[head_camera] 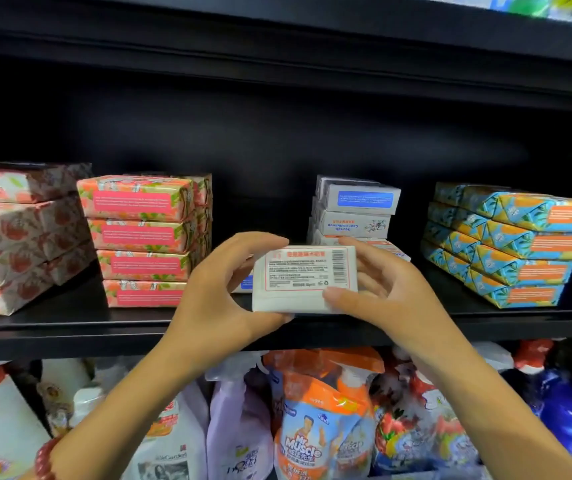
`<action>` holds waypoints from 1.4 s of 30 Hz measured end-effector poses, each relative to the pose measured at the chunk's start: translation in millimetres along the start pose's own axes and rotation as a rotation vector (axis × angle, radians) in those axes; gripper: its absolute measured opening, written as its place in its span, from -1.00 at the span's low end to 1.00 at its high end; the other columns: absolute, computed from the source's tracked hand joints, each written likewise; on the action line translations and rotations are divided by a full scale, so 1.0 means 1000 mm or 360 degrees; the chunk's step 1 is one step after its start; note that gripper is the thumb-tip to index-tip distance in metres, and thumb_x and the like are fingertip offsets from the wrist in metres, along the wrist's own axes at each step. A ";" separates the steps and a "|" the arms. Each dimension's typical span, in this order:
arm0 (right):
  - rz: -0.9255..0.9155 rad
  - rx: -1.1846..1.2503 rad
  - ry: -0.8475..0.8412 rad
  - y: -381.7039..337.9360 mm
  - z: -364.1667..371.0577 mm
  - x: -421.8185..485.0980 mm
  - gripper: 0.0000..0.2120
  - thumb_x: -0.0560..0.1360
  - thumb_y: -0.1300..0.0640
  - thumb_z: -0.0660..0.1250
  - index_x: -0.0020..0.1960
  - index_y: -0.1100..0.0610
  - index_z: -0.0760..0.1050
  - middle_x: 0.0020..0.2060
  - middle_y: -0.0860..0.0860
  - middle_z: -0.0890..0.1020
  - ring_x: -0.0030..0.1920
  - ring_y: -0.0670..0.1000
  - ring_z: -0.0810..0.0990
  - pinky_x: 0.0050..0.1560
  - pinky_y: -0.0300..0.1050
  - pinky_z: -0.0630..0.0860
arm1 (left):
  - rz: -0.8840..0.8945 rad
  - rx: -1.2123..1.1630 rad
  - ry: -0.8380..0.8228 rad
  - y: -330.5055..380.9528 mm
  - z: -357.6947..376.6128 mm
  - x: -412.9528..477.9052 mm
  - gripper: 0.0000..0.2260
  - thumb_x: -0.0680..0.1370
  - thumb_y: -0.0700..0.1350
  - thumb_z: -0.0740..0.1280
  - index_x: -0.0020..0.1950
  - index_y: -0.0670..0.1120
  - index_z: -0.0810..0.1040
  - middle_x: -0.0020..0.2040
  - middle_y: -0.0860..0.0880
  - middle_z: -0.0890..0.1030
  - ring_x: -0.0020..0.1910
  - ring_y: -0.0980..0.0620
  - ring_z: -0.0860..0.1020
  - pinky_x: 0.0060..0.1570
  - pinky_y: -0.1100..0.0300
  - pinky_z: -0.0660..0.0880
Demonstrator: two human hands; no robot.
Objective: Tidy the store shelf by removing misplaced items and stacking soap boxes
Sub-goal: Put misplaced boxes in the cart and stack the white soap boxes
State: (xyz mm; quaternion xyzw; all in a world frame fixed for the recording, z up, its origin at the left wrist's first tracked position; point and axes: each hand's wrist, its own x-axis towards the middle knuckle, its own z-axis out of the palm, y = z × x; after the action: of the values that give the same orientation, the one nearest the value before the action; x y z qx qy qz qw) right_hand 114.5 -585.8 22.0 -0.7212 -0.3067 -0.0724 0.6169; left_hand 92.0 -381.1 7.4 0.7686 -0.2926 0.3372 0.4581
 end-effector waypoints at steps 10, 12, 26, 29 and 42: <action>-0.0262 -0.0107 0.0158 0.000 0.001 -0.001 -0.58 0.20 0.24 0.58 -0.01 0.02 0.54 -0.05 -0.12 0.65 0.01 -0.15 0.61 -0.11 -0.31 0.54 | 0.0203 0.0186 -0.0061 -0.004 0.001 -0.004 -0.39 0.35 -0.07 0.50 0.37 0.03 0.37 0.35 0.07 0.42 0.39 0.03 0.36 0.31 0.15 0.38; -0.0349 -0.0037 0.0168 0.002 0.003 -0.002 -0.59 0.18 0.26 0.52 -0.02 0.03 0.53 -0.06 -0.10 0.64 0.01 -0.15 0.61 -0.10 -0.34 0.52 | -0.0203 -0.0223 -0.0144 0.000 -0.003 -0.006 -0.31 0.27 0.09 0.52 0.37 0.15 0.38 0.32 0.11 0.48 0.33 0.08 0.43 0.21 0.17 0.46; -0.0640 -0.0589 0.0361 0.025 0.014 -0.005 -0.60 0.35 0.21 0.42 0.16 0.08 0.44 0.13 -0.13 0.53 0.24 -0.06 0.48 0.19 -0.24 0.43 | -0.0553 -0.0412 0.0227 -0.003 -0.005 -0.005 -0.44 0.10 -0.02 0.58 0.05 -0.07 0.54 0.00 0.09 0.68 0.00 0.14 0.64 -0.09 0.32 0.55; -0.0573 -0.0731 0.0467 0.032 0.013 -0.009 -0.68 0.36 0.09 0.42 0.09 0.05 0.49 0.03 -0.12 0.55 0.11 -0.14 0.52 0.09 -0.38 0.42 | -0.0586 -0.0280 0.0464 -0.007 -0.006 0.003 -0.48 0.17 -0.12 0.65 0.03 -0.01 0.52 -0.03 0.08 0.67 -0.02 0.20 0.63 -0.13 0.36 0.54; -0.0564 -0.1376 0.0183 0.077 0.029 -0.012 -0.68 0.44 -0.12 0.20 0.05 0.01 0.57 -0.01 -0.16 0.59 0.02 -0.19 0.45 -0.03 -0.32 0.44 | -0.0572 0.0325 0.0450 -0.031 0.016 0.012 -0.56 0.35 -0.05 0.54 0.14 0.06 0.44 -0.03 0.32 0.52 -0.05 0.51 0.46 -0.17 0.56 0.39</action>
State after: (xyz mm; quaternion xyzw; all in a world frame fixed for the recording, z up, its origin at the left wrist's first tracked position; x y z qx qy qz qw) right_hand 138.0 -567.1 -55.5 -0.8432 -0.3324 -0.3375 0.2542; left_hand 126.8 -384.1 -4.7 0.7957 -0.0485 0.3824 0.4671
